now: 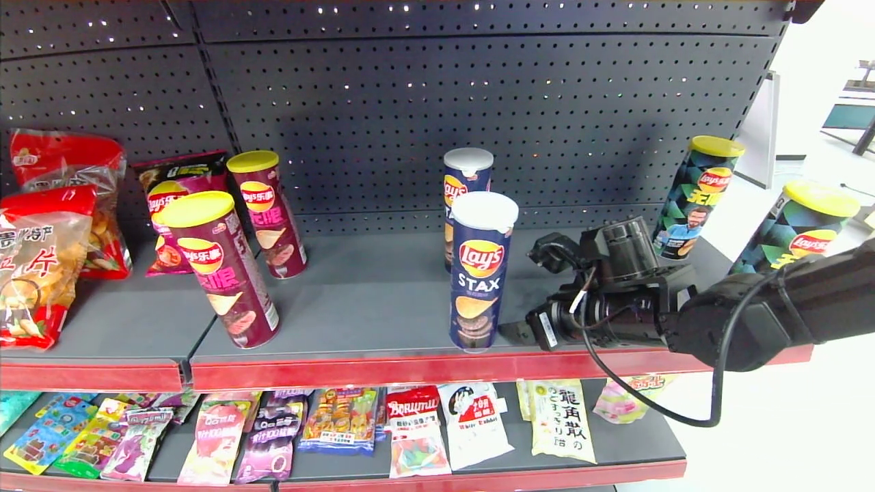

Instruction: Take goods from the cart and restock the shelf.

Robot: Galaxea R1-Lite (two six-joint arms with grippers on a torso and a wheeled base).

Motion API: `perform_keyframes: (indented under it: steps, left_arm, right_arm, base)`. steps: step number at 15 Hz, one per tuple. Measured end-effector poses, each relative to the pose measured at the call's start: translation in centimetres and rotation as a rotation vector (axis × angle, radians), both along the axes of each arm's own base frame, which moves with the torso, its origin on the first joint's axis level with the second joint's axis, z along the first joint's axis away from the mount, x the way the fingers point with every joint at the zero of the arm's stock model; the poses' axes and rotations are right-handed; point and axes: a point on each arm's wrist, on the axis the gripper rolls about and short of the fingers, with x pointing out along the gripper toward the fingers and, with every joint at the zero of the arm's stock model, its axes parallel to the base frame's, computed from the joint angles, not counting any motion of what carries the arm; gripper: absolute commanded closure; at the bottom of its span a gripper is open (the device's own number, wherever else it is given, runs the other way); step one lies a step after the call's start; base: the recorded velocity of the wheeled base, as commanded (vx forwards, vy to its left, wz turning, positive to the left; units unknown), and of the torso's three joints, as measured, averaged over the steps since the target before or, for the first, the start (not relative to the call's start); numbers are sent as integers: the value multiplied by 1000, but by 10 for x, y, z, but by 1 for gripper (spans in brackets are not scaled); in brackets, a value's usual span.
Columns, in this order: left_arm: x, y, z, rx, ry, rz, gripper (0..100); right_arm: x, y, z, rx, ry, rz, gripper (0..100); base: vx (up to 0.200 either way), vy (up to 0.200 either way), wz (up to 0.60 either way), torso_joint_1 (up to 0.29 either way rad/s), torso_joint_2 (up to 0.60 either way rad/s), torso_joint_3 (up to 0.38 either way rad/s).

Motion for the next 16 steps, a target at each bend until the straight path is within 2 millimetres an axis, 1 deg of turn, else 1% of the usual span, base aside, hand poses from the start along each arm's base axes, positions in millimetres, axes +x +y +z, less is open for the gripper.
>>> perform_keyframes:
  steps: [16]
  left_arm:
    - [0,0,0,0,0,0,0]
  right_arm:
    - [7,6,-1,6,-8,6,0]
  base:
    - [0,0,0,0,0,0]
